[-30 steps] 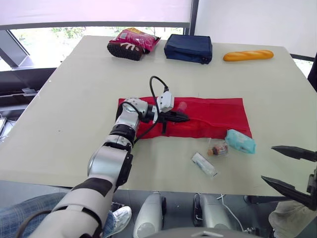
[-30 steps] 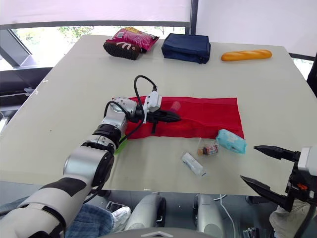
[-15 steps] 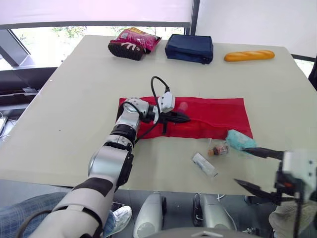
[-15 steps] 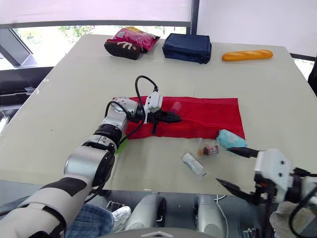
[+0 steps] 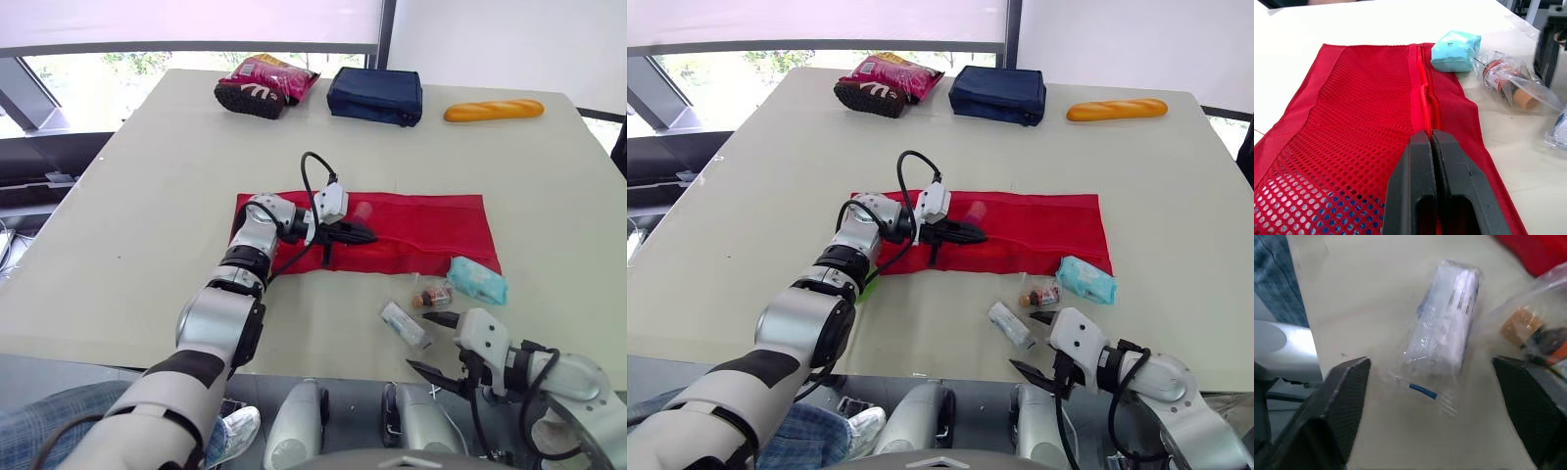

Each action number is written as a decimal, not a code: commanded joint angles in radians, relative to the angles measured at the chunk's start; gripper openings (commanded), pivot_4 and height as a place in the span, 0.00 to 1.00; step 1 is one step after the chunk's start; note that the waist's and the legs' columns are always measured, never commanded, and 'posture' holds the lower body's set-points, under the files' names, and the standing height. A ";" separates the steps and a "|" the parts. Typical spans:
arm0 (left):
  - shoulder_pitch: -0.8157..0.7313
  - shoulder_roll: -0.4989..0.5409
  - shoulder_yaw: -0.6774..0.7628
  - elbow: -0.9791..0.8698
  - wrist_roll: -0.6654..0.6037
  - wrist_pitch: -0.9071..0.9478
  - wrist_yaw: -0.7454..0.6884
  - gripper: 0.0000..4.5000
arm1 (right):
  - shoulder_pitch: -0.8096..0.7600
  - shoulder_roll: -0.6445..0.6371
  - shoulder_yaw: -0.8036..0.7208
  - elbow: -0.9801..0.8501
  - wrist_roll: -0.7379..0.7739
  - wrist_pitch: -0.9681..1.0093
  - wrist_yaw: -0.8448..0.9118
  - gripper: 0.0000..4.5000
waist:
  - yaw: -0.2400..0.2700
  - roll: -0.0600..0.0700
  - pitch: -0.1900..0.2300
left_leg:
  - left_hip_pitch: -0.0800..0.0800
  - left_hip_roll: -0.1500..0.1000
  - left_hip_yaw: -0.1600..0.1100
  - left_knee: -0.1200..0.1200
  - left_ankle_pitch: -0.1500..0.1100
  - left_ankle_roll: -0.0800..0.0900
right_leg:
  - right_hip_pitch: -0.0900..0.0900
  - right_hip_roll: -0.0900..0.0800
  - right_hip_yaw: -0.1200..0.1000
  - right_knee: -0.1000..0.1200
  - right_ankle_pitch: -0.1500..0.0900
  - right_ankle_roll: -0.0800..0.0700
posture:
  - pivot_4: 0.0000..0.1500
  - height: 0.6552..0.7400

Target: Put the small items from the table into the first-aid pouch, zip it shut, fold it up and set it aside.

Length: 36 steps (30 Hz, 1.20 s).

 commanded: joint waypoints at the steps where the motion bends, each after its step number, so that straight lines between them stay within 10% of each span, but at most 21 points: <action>1: -0.030 -0.003 0.004 -0.005 -0.001 -0.015 0.001 0.00 | -0.011 -0.005 -0.006 -0.021 0.004 -0.005 -0.010 0.60 | 0.000 0.000 0.000 | 0.000 0.000 0.000 0.000 0.000 0.000 | 0.000 0.000 0.000 0.000 0.000 0.000 | 1.00 0.72; 7: -0.033 -0.003 0.004 -0.003 0.001 -0.014 0.003 0.00 | 0.014 -0.036 -0.065 -0.086 0.078 0.016 0.020 0.01 | 0.000 0.000 0.000 | 0.000 0.000 0.000 0.000 0.000 0.000 | 0.000 0.000 0.000 0.000 0.000 0.000 | 1.00 0.72; 24: -0.034 -0.016 0.011 0.001 -0.002 -0.013 0.011 0.00 | -0.496 0.119 -0.038 -0.193 0.209 0.835 -0.451 0.01 | 0.001 0.000 0.000 | -0.003 0.000 -0.001 0.001 0.000 0.000 | -0.002 0.000 -0.002 0.001 0.002 -0.003 | 1.00 0.72; 36: -0.030 -0.026 0.016 -0.007 -0.010 -0.014 0.015 0.00 | -0.589 0.161 0.037 -0.120 0.168 0.904 -0.512 0.01 | -0.003 0.001 0.000 | -0.004 -0.001 -0.001 0.001 0.000 0.000 | -0.003 0.000 -0.001 0.001 0.002 -0.003 | 1.00 0.72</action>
